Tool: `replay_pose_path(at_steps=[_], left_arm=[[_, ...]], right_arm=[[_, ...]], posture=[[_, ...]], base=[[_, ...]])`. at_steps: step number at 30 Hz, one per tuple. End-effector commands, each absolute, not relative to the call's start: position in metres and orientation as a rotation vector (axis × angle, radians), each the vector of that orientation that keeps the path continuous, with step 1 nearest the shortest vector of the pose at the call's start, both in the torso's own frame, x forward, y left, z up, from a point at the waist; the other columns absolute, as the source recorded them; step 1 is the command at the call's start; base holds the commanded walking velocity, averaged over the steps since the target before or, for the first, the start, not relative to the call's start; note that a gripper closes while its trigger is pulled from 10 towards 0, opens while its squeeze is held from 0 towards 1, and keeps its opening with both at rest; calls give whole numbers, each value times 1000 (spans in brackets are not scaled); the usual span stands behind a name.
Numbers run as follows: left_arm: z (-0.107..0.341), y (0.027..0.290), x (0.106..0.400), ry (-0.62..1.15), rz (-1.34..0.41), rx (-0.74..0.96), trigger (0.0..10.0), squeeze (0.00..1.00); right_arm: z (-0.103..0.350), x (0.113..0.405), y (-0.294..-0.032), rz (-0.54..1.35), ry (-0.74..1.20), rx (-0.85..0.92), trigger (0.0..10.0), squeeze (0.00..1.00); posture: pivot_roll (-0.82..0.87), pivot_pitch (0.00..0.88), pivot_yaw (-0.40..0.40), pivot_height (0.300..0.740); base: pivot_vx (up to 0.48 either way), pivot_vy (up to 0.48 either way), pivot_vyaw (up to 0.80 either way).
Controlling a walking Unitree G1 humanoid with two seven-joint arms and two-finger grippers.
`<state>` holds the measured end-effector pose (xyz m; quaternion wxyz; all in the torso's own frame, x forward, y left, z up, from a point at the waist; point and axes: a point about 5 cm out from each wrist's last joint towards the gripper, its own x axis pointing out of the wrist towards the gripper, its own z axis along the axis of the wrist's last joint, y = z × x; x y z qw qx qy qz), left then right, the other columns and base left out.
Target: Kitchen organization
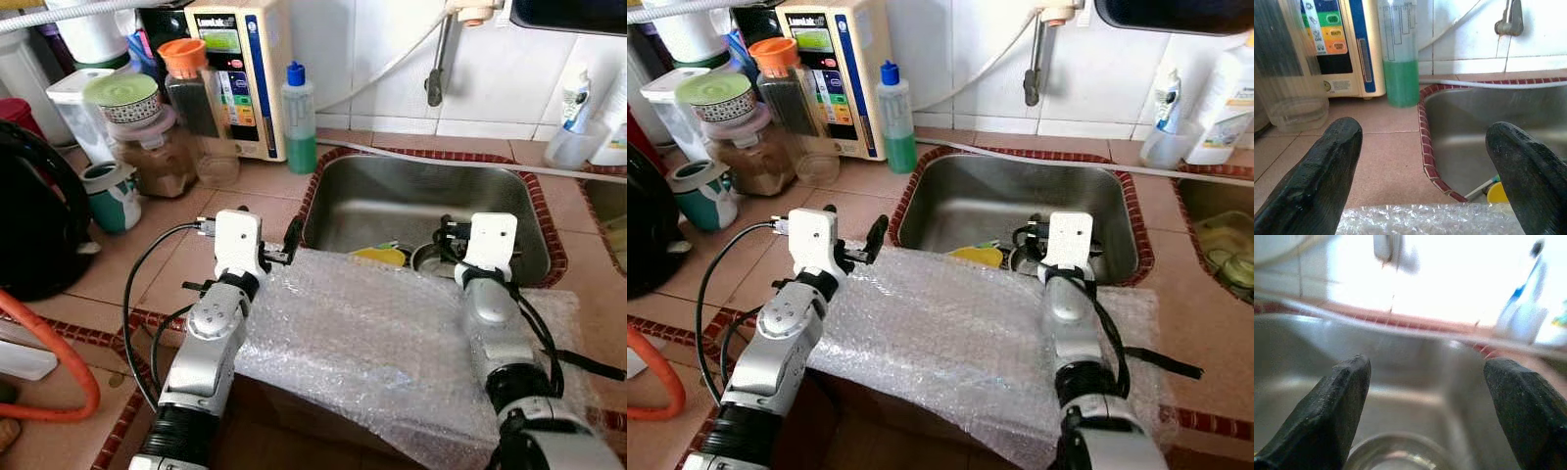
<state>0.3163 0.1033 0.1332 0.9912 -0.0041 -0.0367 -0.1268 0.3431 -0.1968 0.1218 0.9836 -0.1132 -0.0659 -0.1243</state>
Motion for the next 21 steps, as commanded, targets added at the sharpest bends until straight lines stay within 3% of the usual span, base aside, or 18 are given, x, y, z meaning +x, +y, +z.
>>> replay_pose_path(at_steps=[1,14,15,21], left_arm=[[134,105,319,-78,-243,1,10000,0],[140,110,321,-107,-213,-12,10000,0],[139,114,319,-110,-202,-13,10000,0],[134,129,312,-88,-119,-2,10000,0]], right_arm=[[142,342,-191,-280,-199,-257,10000,0],[169,310,-198,-266,-232,-235,10000,0],[164,305,-203,-258,-203,-247,10000,1000],[160,291,-216,-255,-163,-242,10000,1000]], posture=[[25,0,83,740],[-2,0,92,740],[-2,0,90,740],[2,0,88,740]], base=[[0,0,0],[0,0,0],[0,0,0],[0,0,0]])
